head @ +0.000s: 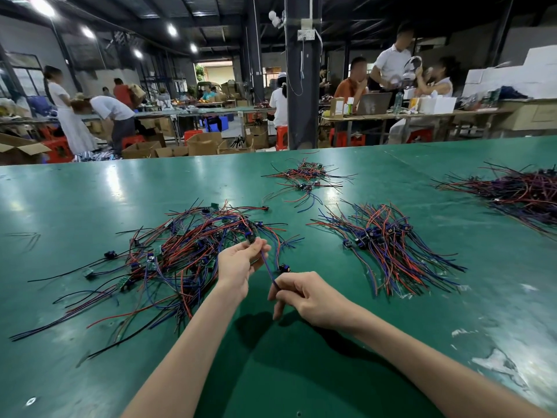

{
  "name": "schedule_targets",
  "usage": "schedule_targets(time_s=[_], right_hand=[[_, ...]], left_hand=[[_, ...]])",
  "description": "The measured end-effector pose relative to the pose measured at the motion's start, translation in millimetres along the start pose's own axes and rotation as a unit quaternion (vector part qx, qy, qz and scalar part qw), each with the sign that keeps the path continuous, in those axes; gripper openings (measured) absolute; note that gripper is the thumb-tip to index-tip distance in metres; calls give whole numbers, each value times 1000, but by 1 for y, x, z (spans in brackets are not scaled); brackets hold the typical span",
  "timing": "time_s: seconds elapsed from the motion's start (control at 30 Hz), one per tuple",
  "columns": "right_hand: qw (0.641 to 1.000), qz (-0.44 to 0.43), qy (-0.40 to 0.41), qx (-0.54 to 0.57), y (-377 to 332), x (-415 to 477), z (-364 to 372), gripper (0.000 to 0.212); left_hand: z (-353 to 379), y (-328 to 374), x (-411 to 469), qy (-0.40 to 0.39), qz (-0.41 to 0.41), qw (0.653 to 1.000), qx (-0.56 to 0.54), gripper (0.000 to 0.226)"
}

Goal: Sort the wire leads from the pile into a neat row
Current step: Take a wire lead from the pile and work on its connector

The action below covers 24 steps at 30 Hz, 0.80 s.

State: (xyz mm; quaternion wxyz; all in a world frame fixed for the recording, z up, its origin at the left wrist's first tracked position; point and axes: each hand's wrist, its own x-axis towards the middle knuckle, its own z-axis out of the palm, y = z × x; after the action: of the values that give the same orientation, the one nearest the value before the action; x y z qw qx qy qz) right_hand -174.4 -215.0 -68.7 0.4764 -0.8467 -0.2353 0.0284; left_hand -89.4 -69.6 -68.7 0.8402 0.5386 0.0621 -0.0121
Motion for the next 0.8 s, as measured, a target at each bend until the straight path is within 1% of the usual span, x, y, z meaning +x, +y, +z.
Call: schedule_targets(time_s=[0.07, 0.27, 0.37, 0.5, 0.57, 0.67, 0.73, 0.8], right_hand=[[1000, -1, 0, 3, -1, -1, 0, 17], [998, -16, -28, -46, -4, -3, -4, 26], [998, -18, -38, -46, -3, -3, -8, 28], [996, 35, -83, 1, 0, 0, -15, 26], [992, 73, -88, 43, 2, 2, -19, 30], [985, 115, -50, 117, 4, 5, -24, 34], [983, 122, 5, 136, 7, 7, -24, 31], [978, 114, 60, 165, 11, 9, -24, 37]], left_hand=[[-1, 0, 0, 2, 0, 1000, -2, 6], [0, -2, 1, 4, 0, 1000, 9, 7], [1, -1, -1, 4, 0, 1000, 9, 8], [3, 3, -6, -2, -1, 1000, -10, 8], [9, 4, -11, -17, -3, 1000, -15, 8], [18, 2, -21, -51, -19, 998, -22, 9], [24, -1, -27, -83, -31, 996, 1, 11], [31, -6, -33, -110, -38, 993, 18, 12]])
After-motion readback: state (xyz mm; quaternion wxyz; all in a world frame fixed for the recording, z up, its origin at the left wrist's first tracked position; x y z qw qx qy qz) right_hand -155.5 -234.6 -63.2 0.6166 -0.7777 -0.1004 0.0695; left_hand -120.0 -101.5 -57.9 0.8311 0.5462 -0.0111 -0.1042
